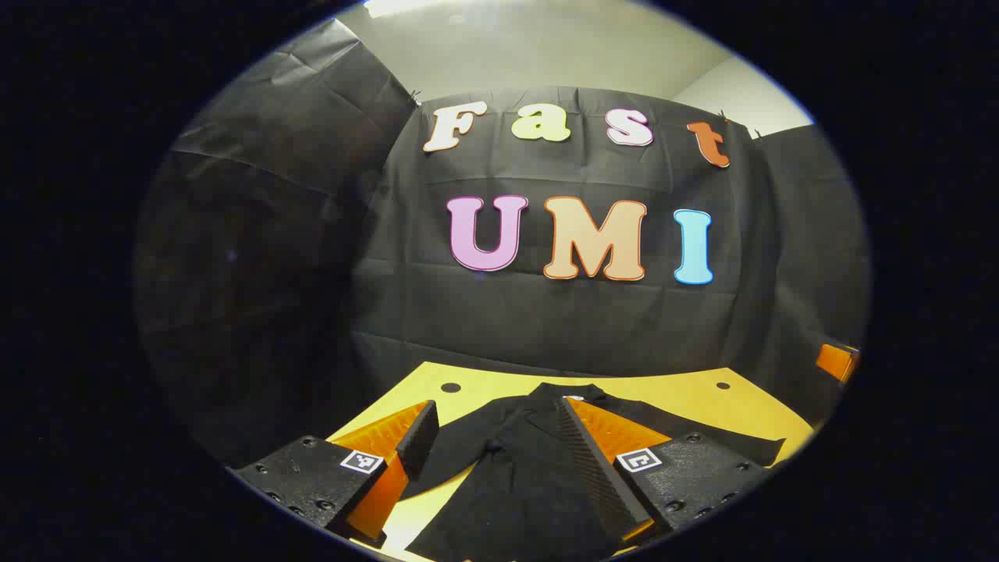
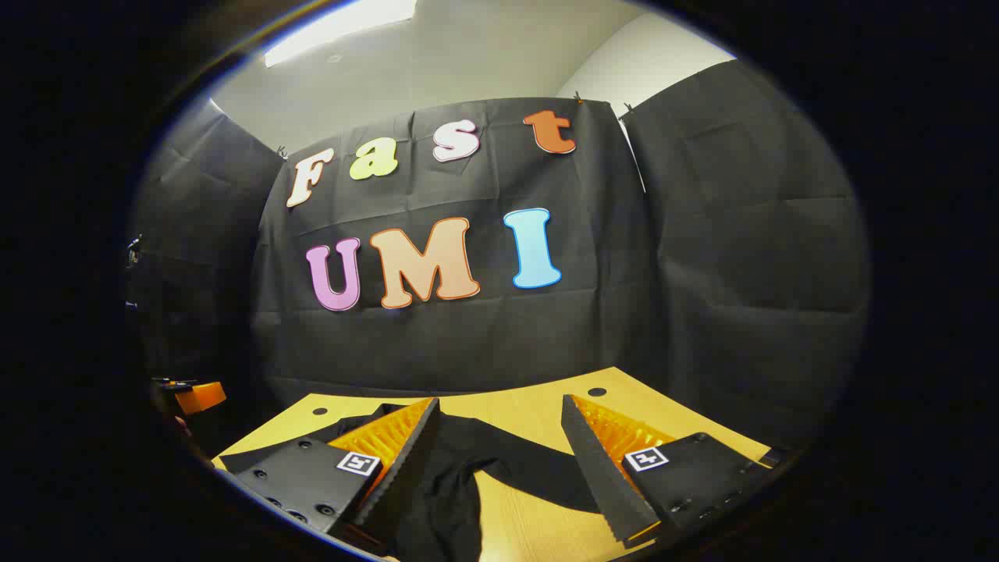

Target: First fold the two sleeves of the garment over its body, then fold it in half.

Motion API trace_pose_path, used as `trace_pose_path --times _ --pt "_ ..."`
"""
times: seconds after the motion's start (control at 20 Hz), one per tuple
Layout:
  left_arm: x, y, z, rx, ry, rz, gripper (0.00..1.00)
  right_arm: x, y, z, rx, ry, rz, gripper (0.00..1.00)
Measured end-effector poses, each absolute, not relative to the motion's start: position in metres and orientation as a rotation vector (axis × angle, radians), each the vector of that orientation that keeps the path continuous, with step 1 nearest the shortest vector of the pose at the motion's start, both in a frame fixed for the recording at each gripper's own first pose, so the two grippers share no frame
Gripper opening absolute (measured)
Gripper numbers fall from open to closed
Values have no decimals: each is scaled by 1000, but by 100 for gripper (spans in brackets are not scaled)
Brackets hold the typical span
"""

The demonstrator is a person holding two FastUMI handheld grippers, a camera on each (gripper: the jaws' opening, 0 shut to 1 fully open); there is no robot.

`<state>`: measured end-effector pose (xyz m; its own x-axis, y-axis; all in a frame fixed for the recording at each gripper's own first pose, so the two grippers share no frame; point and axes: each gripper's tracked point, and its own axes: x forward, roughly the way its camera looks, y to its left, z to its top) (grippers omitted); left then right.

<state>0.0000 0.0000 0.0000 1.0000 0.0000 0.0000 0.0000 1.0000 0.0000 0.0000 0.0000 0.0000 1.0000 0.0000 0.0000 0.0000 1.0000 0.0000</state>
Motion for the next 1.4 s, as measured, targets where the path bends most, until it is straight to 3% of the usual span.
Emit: trace_pose_path --times 0.65,0.75,0.8,1.4 --pt "6 5 0 29 7 12 92 15 -3 -5 11 21 -9 95" --pt "6 5 -2 28 12 16 92 16 -5 -6 2 24 -7 100" --pt "5 6 -3 28 14 18 92 16 -6 -6 -1 25 -8 95" --pt "3 14 -6 29 20 61 92 18 -26 -7 9 16 -46 95"
